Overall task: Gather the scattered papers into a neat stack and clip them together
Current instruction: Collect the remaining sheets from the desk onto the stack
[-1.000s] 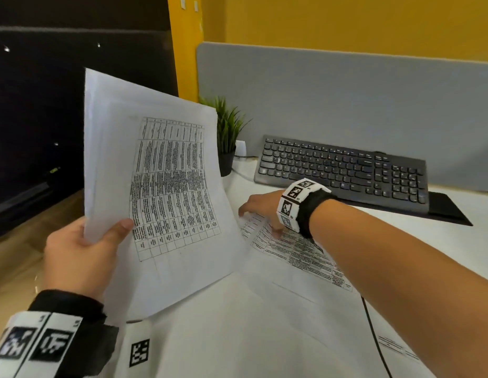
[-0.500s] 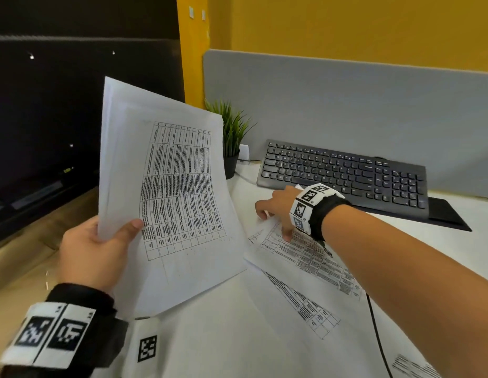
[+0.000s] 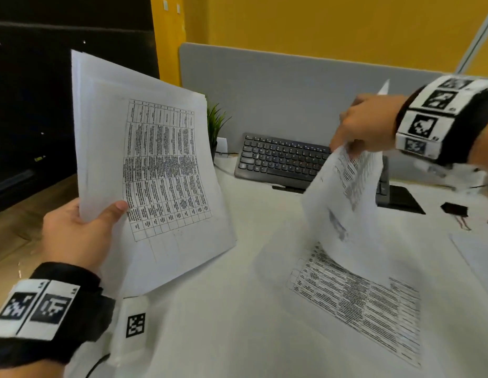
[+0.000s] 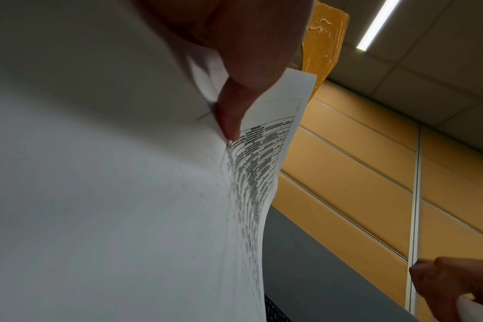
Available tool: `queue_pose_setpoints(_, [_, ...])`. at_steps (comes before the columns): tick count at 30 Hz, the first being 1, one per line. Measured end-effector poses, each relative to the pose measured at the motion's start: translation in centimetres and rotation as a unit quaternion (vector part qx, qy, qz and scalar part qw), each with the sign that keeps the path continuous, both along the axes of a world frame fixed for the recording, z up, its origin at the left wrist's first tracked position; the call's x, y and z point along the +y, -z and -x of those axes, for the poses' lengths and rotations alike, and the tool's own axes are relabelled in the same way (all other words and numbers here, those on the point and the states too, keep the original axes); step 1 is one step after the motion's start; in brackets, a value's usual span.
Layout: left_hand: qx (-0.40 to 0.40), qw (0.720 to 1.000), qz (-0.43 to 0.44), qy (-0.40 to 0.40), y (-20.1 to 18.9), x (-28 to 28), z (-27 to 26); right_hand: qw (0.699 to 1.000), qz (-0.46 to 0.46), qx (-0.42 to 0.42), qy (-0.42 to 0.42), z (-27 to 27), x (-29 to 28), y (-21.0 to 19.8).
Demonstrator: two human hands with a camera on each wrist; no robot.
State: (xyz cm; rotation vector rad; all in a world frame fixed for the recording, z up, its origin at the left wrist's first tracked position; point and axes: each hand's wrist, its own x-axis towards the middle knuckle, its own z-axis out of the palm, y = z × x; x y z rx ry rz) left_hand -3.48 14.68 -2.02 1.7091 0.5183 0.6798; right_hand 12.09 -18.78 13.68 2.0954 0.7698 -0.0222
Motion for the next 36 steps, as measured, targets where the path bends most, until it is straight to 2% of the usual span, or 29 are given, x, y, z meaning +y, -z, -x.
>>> queue_pose_setpoints(3, [0.036, 0.998, -0.004, 0.055, 0.1, -0.2, -0.6, 0.997, 0.047, 0.033, -0.053, 1.7, 1.5, 0.4])
queue_pose_setpoints(6, [0.017, 0.999, -0.007, 0.036, -0.2, -1.6, -0.4, 0.989, 0.052, 0.112, -0.082, 2.3, 3.8, 6.1])
queue_pose_setpoints(9, [-0.009, 1.0, -0.012, 0.0, -0.2, -2.6, 0.3, 0.975, -0.015, 0.219, -0.039, 3.5, 5.7, 13.1])
queue_pose_setpoints(11, [-0.017, 1.0, -0.012, -0.004, -0.5, -2.7, 0.5, 0.962, -0.073, 0.261, -0.019, 4.0, 5.8, 15.7])
queue_pose_setpoints(15, [-0.014, 1.0, -0.005, 0.002, -0.2, -2.6, 0.4, 0.945, -0.17, 0.28, 0.004, 3.4, 5.2, 16.5])
queue_pose_setpoints(22, [-0.013, 1.0, -0.002, 0.01, -0.4, -3.7, 0.0, 0.963, -0.145, 0.22, 0.058, 2.6, 4.5, 16.2])
queue_pose_setpoints(25, [-0.013, 1.0, -0.008, 0.007, -0.2, -3.6, -0.2, 0.967, -0.162, 0.191, 0.043, 2.1, 3.1, 15.0])
queue_pose_setpoints(29, [-0.017, 1.0, 0.006, 0.023, -0.5, -4.2, -0.6, 0.941, -0.314, 0.118, 0.041, 1.2, 0.2, 9.5])
queue_pose_setpoints(33, [-0.038, 0.996, 0.004, 0.08, -1.9, -5.8, -1.6, 0.915, -0.401, 0.026, -0.042, 2.2, -0.7, 1.8])
queue_pose_setpoints(36, [-0.045, 0.989, -0.015, 0.142, -3.3, -8.0, -2.9, 0.906, -0.402, -0.047, -0.124, 4.1, 1.0, -3.4])
